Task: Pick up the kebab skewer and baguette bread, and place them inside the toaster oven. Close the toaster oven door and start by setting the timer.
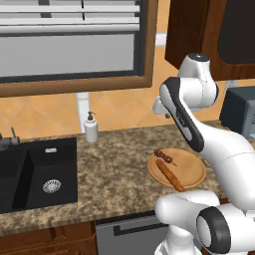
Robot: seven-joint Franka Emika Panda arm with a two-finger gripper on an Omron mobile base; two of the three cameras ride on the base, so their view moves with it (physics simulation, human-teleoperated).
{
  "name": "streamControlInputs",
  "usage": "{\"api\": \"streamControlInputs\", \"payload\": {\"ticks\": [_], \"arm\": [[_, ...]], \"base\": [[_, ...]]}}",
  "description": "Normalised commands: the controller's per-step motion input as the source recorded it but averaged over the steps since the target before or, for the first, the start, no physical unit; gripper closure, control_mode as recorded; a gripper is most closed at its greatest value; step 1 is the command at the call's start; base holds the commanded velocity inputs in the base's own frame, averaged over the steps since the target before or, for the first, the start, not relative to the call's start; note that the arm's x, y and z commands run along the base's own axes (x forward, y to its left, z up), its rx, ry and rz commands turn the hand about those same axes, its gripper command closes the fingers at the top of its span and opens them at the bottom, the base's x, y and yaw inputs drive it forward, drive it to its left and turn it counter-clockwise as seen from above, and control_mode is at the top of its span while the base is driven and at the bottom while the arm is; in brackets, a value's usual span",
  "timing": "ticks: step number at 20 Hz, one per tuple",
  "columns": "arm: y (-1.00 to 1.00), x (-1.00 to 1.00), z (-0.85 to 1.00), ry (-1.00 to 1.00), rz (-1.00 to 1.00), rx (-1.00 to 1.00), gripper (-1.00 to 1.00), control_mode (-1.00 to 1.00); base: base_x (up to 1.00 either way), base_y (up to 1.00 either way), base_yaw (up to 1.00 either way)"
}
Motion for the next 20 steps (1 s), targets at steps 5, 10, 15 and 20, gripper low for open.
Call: {"api": "streamControlInputs", "payload": {"ticks": [5,10,15,20], "arm": [[0.00,0.00,0.00,0.00,0.00,0.00,-1.00,1.00],[0.00,0.00,0.00,0.00,0.00,0.00,-1.00,1.00],[0.00,0.00,0.00,0.00,0.00,0.00,-1.00,1.00],[0.00,0.00,0.00,0.00,0.00,0.00,-1.00,1.00]], "base": [[-0.12,-0.05,-0.01],[-0.28,-0.83,-0.06],[0.01,-0.93,-0.04],[0.14,-0.64,-0.08]]}}
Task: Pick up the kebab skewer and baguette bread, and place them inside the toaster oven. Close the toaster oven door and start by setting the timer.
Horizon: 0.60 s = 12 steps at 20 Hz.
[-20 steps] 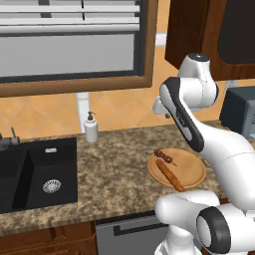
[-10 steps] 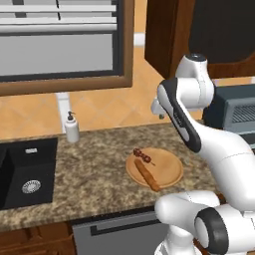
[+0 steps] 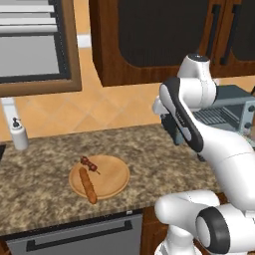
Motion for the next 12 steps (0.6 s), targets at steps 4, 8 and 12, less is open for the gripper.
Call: {"api": "streamControlInputs", "payload": {"ticks": [4,8,12], "arm": [[0.00,0.00,0.00,0.00,0.00,0.00,-1.00,1.00],[0.00,0.00,0.00,0.00,0.00,0.00,-1.00,1.00],[0.00,0.00,0.00,0.00,0.00,0.00,-1.00,1.00]], "base": [[0.30,-0.46,-0.05],[0.54,-0.03,0.00],[0.51,0.02,0.05]]}}
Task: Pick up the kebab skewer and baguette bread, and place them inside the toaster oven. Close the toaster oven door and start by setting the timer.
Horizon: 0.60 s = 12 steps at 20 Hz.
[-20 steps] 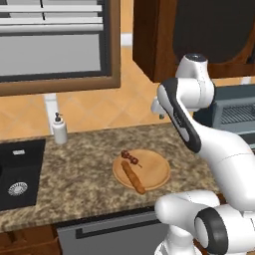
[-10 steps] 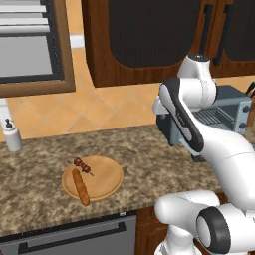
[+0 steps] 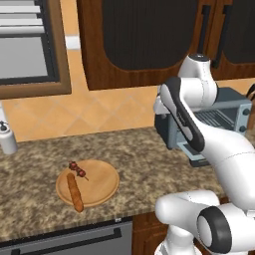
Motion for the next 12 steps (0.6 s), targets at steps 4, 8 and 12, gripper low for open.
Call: {"api": "streamControlInputs", "payload": {"ticks": [4,8,12], "arm": [[0.00,0.00,0.00,0.00,0.00,0.00,-1.00,1.00],[0.00,0.00,0.00,0.00,0.00,0.00,-1.00,1.00],[0.00,-0.16,0.00,-0.01,0.00,0.00,-1.00,-1.00]], "base": [[0.15,0.00,0.02],[0.00,0.00,0.00],[0.00,0.00,0.00]]}}
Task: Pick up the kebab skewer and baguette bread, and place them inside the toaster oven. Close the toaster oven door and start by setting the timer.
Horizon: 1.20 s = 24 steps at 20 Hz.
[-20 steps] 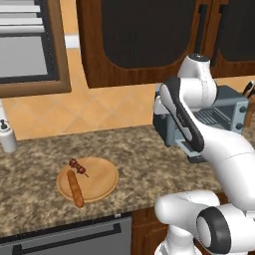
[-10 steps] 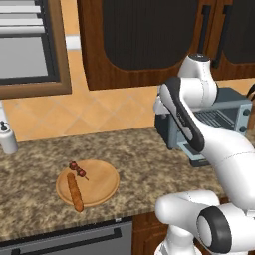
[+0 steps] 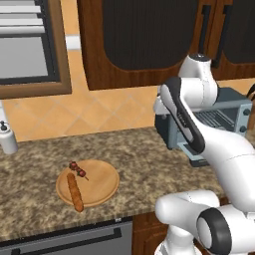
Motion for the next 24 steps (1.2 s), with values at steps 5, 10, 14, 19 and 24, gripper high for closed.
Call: {"api": "streamControlInputs", "payload": {"ticks": [5,10,14,19,24], "arm": [[-0.43,-0.49,0.00,-0.05,0.00,0.00,-1.00,-1.00],[-1.00,-0.62,-0.11,-0.10,0.00,0.03,-1.00,-1.00],[-1.00,-0.35,-0.30,-0.16,0.00,0.02,-1.00,-1.00],[-0.93,0.06,-0.28,-0.31,0.00,0.01,-1.00,-1.00],[-0.76,0.32,-0.13,-0.32,0.00,0.02,-1.00,-1.00]], "base": [[0.00,0.00,0.00],[0.00,0.00,0.00],[0.00,0.00,0.00],[0.00,0.00,0.00],[0.00,0.00,0.00]]}}
